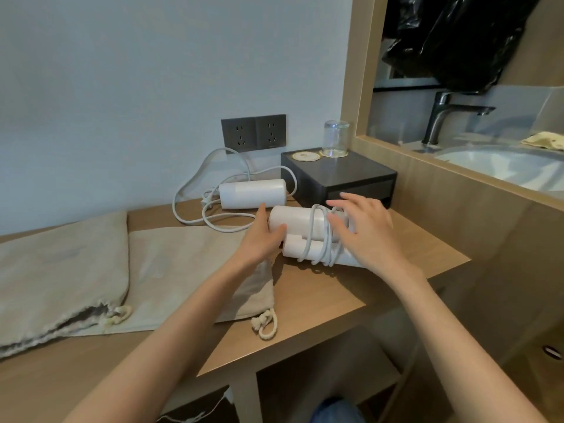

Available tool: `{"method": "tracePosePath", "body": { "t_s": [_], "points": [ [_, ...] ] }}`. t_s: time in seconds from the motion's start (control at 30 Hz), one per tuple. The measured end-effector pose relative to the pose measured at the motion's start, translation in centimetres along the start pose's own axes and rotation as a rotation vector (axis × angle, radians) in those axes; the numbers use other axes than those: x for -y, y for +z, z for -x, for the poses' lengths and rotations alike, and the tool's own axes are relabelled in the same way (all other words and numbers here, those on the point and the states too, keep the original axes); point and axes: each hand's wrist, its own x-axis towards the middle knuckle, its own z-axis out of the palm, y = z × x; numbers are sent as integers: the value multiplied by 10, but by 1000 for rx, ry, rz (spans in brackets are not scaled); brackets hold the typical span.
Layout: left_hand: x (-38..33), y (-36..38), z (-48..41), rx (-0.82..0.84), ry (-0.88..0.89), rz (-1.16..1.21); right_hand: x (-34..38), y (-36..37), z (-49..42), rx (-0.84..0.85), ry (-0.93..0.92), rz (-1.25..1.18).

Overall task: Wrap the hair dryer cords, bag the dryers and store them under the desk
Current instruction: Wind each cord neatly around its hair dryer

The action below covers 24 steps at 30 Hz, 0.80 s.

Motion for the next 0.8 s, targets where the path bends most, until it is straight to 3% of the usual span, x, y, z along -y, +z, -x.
{"method": "tracePosePath", "body": {
  "t_s": [0.13,0.23,0.33,0.5,0.8],
  "points": [
    [13,-21,11,-152,181,-253,41,14,-1,181,-250,254],
    [31,-36,16,-153,270,-452,51,35,-7,259,-244,365],
    [45,-43,20,-34,162,-717,46,41,-12,226,-177,427],
    [54,-42,20,99,42,-867,40,43,-8,159,-190,463],
    [55,-43,17,129,8,-887,32,34,-1,138,-84,417]
  ]
}}
